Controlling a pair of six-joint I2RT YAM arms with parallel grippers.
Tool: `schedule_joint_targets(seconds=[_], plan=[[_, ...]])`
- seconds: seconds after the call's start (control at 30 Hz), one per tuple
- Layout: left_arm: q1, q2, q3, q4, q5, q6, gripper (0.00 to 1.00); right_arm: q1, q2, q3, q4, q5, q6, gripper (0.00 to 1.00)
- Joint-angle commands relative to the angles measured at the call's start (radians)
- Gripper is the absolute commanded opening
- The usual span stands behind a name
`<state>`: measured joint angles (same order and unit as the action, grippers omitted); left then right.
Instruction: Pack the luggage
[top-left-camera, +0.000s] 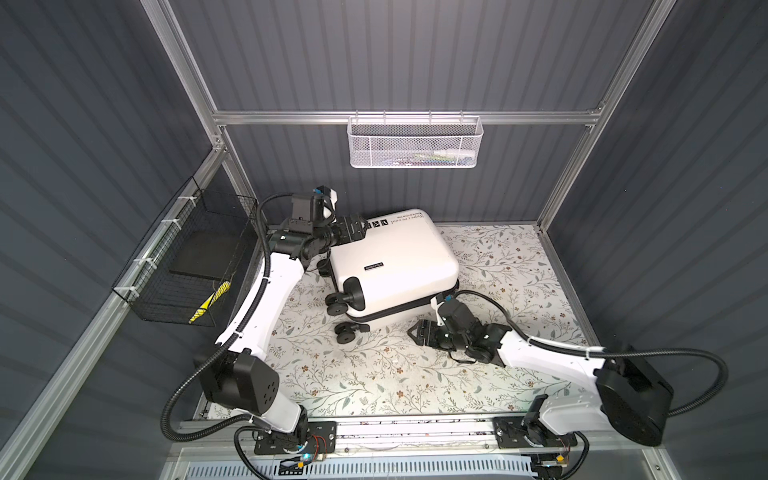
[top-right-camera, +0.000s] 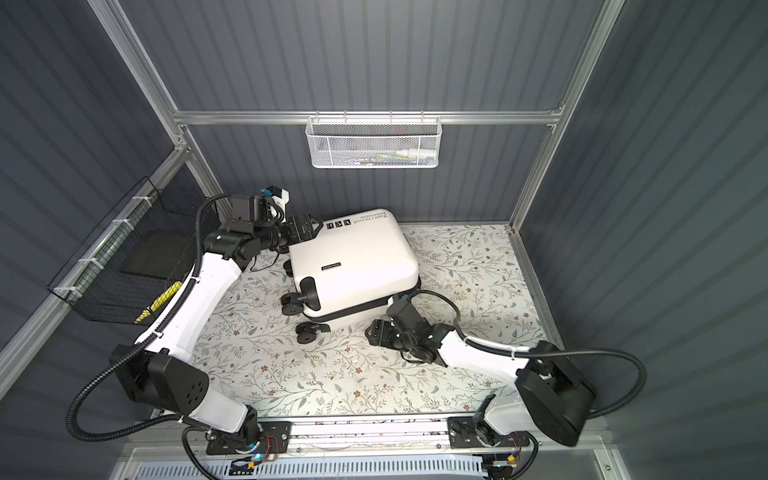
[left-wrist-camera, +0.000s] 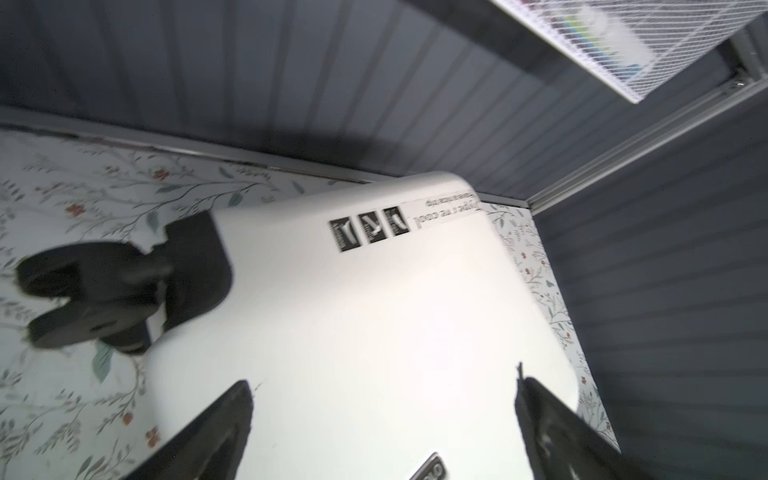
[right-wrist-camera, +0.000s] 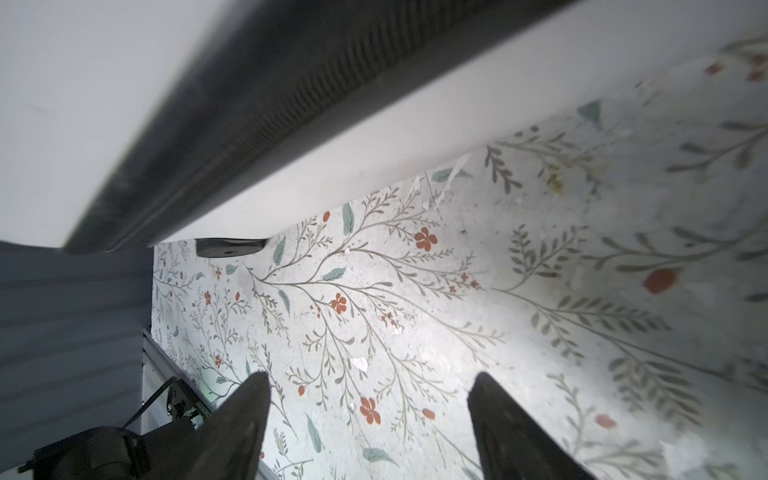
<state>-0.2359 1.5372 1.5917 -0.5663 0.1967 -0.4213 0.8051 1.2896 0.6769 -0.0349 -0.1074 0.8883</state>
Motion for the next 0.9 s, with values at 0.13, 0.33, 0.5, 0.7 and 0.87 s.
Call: schedule_joint_targets(seconds=[0.13, 0.33, 0.5, 0.7, 0.87], plan=[[0.108, -0.017, -0.111, 0.023, -0.043, -0.037, 1.00, -0.327, -0.281, 0.065, -0.284, -0.043, -0.178, 0.81], [0.163, 0.047, -0.136, 0.087, 0.031, -0.039, 1.00, -0.641, -0.203, 0.242, -0.341, -0.187, -0.252, 0.82], [0.170, 0.101, -0.127, 0.157, 0.108, -0.046, 1.00, -0.756, 0.018, 0.386, -0.303, -0.285, -0.242, 0.82], [0.170, 0.142, -0.126, 0.212, 0.210, -0.070, 1.00, -0.769, 0.254, 0.534, -0.274, -0.327, -0.226, 0.82], [0.166, 0.179, -0.130, 0.254, 0.273, -0.101, 1.00, -0.746, 0.398, 0.610, -0.243, -0.378, -0.203, 0.81]])
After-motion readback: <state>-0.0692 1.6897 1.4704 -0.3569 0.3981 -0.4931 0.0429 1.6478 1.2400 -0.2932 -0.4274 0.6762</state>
